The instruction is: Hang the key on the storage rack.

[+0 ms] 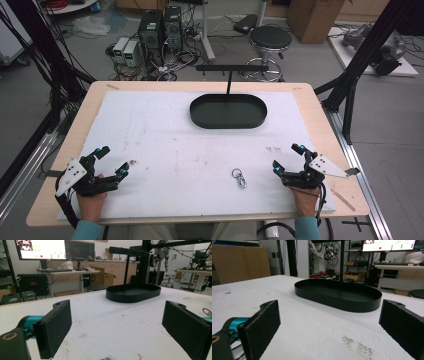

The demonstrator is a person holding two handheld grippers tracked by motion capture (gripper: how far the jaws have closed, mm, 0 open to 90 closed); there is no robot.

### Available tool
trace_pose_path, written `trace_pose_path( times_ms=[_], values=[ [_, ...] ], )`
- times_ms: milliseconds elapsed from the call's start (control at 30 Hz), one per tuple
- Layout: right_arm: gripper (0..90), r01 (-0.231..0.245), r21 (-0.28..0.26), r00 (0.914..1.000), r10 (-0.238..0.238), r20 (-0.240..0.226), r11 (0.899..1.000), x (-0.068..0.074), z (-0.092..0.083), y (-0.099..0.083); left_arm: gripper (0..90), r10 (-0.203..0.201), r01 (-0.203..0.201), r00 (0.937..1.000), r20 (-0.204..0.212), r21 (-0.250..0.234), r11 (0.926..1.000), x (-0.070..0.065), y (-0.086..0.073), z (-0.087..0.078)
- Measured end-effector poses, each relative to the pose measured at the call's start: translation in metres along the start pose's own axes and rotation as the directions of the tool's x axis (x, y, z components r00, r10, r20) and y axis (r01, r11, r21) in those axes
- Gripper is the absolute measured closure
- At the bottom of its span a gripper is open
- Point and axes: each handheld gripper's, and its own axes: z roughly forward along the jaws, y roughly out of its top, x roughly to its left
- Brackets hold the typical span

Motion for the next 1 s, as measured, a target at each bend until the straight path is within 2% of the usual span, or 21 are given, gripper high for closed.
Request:
trace_pose_path(
  times_ms=[600, 700, 767, 867, 933, 967, 1000],
  values=[
    [2.9, 0.012, 0.001, 0.9999, -0.012, 0.004, 1.000, 0.001, 0.001, 0.000, 9.4, -0.002, 0.002, 1.0000, 0.001, 0.000, 1.0000, 0.000, 0.000, 0.000],
    [2.9, -0.001, 0.023, 1.0000, 0.001, 0.001, 1.000, -0.001, 0.002, 0.002, 9.4, -0.005, 0.005, 1.0000, 0.001, 0.000, 1.0000, 0.000, 0.000, 0.000],
    [2.9, -0.021, 0.052, 0.9996, 0.022, -0.019, 0.998, -0.002, 0.006, 0.006, 9.4, -0.004, 0.004, 1.0000, 0.002, 0.001, 1.0000, 0.000, 0.000, 0.000],
    [2.9, 0.010, 0.063, 0.9993, -0.007, -0.038, 0.998, -0.001, 0.009, 0.015, 9.4, -0.007, 0.007, 1.0000, 0.001, 0.003, 1.0000, 0.001, 0.000, 0.000],
    [2.9, 0.010, 0.072, 0.9989, -0.007, -0.046, 0.997, 0.000, 0.010, 0.019, 9.4, -0.008, 0.008, 1.0000, 0.001, 0.003, 1.0000, 0.001, 0.000, 0.000],
    [3.0, 0.023, 0.101, 0.9971, -0.015, -0.074, 0.995, 0.001, 0.014, 0.027, 9.4, -0.008, 0.008, 1.0000, 0.000, 0.004, 1.0000, 0.001, 0.000, 0.000],
    [2.9, 0.039, 0.120, 0.9962, -0.029, -0.082, 0.992, 0.001, 0.016, 0.032, 9.4, -0.009, 0.009, 1.0000, 0.001, 0.003, 1.0000, 0.001, 0.000, 0.000]
  ],
)
